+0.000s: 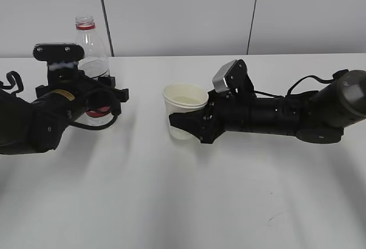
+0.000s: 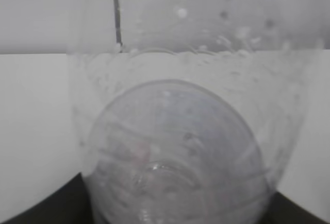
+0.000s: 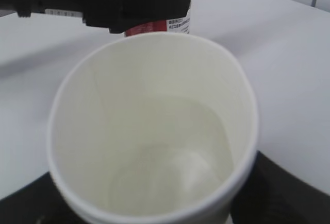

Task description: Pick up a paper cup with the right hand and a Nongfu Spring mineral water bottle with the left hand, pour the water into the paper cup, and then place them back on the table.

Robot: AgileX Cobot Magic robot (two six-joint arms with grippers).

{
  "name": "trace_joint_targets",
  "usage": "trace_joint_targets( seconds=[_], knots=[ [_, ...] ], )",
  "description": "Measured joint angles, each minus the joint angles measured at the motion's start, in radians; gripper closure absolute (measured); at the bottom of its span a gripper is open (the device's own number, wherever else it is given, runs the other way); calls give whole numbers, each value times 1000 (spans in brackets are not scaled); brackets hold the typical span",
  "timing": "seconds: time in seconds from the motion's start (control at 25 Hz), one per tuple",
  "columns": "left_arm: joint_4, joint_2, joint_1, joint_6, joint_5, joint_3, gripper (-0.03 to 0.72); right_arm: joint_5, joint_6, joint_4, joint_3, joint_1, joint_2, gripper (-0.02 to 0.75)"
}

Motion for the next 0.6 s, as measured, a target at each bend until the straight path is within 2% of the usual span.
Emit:
trace_joint_targets(
  seconds=[0.2, 0.6],
  knots=[
    [0, 0, 0, -1, -1, -6, 333, 9, -20, 85, 0, -8, 0, 256],
    [0, 0, 0, -1, 0, -6, 333, 35, -45, 132, 0, -87, 0, 256]
  ],
)
